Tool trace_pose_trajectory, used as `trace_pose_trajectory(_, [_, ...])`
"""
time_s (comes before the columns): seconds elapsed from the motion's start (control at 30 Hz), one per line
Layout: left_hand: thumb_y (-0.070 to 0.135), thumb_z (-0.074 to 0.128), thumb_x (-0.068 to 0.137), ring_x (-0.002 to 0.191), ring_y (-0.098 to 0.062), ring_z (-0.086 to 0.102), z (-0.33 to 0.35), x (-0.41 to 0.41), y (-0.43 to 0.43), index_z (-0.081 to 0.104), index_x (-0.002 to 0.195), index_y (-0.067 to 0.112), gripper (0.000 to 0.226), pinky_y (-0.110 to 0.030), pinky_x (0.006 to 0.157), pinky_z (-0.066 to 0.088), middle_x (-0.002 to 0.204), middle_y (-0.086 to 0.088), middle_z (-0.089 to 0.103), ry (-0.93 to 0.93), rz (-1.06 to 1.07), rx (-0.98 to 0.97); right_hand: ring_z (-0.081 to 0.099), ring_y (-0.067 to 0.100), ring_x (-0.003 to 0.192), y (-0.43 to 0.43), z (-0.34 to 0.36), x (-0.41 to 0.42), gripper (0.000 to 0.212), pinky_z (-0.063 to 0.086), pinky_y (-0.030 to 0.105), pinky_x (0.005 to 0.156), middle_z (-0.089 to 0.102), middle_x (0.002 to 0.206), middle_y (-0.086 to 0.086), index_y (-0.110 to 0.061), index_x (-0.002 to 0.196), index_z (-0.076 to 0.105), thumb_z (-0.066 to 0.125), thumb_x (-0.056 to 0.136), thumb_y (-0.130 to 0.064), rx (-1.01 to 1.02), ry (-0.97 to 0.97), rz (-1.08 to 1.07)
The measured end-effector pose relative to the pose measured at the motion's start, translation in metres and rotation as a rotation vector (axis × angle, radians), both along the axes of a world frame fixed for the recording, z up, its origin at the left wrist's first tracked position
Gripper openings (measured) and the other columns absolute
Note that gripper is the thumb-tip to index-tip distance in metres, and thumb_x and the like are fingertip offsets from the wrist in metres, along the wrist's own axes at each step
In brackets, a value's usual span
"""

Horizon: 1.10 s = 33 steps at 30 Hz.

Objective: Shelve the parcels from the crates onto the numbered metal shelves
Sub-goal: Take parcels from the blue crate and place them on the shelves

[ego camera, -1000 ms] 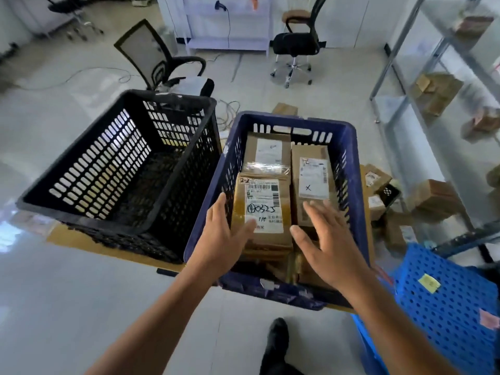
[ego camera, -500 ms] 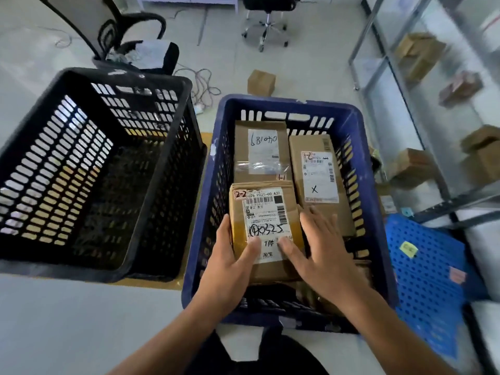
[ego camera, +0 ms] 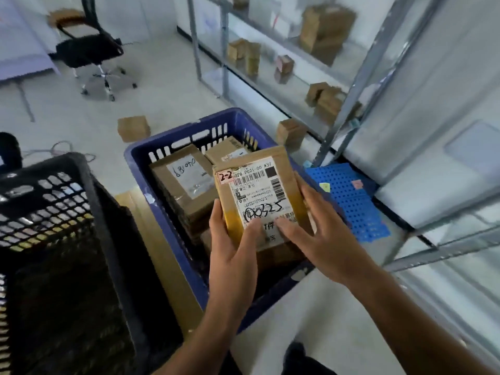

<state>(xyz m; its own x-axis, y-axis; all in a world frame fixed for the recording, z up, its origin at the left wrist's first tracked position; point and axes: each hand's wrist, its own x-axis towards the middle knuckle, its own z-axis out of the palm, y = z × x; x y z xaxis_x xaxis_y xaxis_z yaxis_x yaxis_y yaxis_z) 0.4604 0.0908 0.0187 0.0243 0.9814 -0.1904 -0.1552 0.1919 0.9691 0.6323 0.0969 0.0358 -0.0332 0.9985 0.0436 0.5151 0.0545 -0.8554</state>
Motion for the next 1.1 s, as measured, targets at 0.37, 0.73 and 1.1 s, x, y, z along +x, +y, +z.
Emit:
trace_pose_trajectory(0.37, [0.04, 0.065, 0.096, 0.113, -0.006, 0.069, 0.039, 0.178, -0.096, 0.033, 0.154, 0.037, 0.066, -0.027, 0.084, 0.062, 0.127, 0.017, 0.068, -0.015, -0.608, 0.266, 0.067, 0.003, 0.121, -0.203, 0.021, 0.149, 0.084, 0.062, 0.035, 0.094, 0.062, 0.135, -0.027, -0.066, 0.153, 0.019, 0.073, 0.09, -0.051, 0.123, 0.353, -0.555])
trace_pose_trajectory(0.73, [0.064, 0.046, 0.093, 0.144, -0.007, 0.034, 0.024, 0.383, -0.258, 0.047, 0.15, 0.03, 0.066, -0.033, 0.117, 0.026, 0.16, 0.004, 0.042, 0.386, -1.07, 0.6, 0.068, 0.019, 0.123, -0.487, -0.003, 0.284, 0.083, 0.062, 0.045, 0.093, 0.063, 0.142, -0.009, -0.055, 0.154, 0.033, 0.077, 0.083, -0.049, 0.313, 0.477, -1.18])
trace_pose_trajectory(1.1, [0.076, 0.022, 0.087, 0.158, -0.018, -0.003, -0.025, 0.524, -0.329, 0.028, 0.158, 0.04, 0.08, -0.049, 0.128, 0.006, 0.17, 0.01, 0.017, 0.783, -1.346, 1.027, 0.069, 0.02, 0.123, -0.583, -0.046, 0.387, 0.078, 0.064, 0.039, 0.086, 0.064, 0.141, -0.006, -0.054, 0.153, 0.036, 0.076, 0.086, -0.046, 0.328, 0.522, -1.378])
